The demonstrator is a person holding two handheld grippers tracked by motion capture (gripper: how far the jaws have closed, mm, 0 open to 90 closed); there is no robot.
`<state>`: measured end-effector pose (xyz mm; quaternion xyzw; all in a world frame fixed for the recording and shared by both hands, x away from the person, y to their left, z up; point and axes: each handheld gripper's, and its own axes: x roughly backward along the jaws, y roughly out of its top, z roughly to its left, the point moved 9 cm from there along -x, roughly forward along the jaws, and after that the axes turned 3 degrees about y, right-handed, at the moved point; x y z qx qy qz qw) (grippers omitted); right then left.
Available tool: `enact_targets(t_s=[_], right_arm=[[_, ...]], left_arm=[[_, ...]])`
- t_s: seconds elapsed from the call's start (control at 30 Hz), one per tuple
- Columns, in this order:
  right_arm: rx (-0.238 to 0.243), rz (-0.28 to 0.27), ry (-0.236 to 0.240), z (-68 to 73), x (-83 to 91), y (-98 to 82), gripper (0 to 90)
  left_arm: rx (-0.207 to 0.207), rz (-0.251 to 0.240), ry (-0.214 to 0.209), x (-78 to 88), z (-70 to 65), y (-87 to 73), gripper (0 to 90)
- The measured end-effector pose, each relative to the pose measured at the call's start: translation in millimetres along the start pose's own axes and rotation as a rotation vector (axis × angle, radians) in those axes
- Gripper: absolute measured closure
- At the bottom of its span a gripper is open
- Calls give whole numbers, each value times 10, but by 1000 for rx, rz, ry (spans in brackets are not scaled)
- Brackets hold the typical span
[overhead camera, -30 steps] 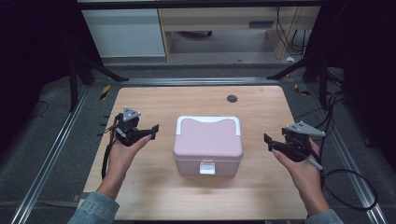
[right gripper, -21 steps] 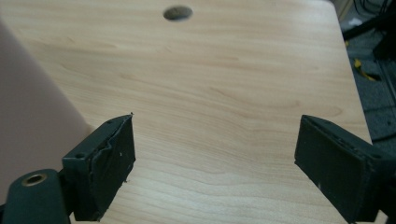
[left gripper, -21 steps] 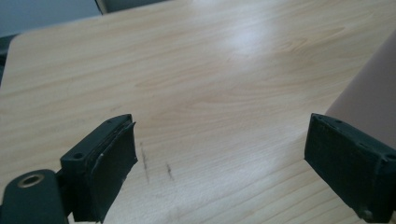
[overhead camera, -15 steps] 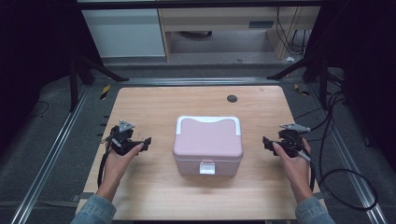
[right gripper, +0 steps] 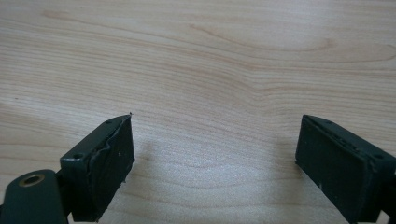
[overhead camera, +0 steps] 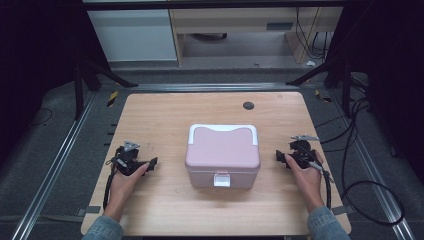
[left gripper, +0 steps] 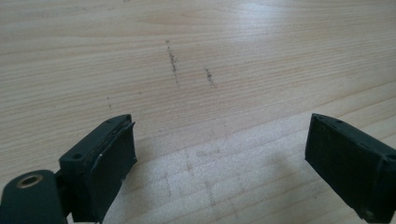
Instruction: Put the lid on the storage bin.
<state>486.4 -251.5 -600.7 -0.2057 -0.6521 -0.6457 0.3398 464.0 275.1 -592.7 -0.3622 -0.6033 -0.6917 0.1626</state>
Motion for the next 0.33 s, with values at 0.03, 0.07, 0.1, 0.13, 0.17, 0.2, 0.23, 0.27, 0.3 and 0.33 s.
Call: enact_targets(t_s=[0.03, 0.07, 0.1, 0.13, 0.17, 0.2, 0.23, 0.27, 0.3, 0.33], right_arm=[[-4, 5, 0, 5, -19, -10, 115], [-1, -1, -6, 9, -30, -9, 114], [5, -3, -11, 14, -37, -7, 112], [6, -8, -11, 23, -44, -3, 109], [10, -13, -10, 31, -52, 1, 102], [14, -19, -8, 37, -61, 3, 88], [17, -27, -6, 41, -72, 4, 72], [16, -34, -4, 50, -84, 6, 58], [20, -31, 0, 56, -91, 8, 51], [23, -30, 2, 57, -94, 9, 48]], left_arm=[[1, 5, -4, -8, -2, -12, 81], [0, 9, -3, -18, -2, -20, 80], [-5, 7, 0, -22, -1, -21, 77], [-12, 8, 5, -23, 2, -24, 77], [-17, 6, 11, -29, 0, -26, 76], [-27, 2, 16, -36, -3, -31, 73], [-43, 0, 23, -42, -6, -37, 69], [-51, 3, 26, -44, -13, -39, 66], [-53, 5, 25, -45, -17, -41, 56], [-53, 5, 25, -45, -18, -41, 53]])
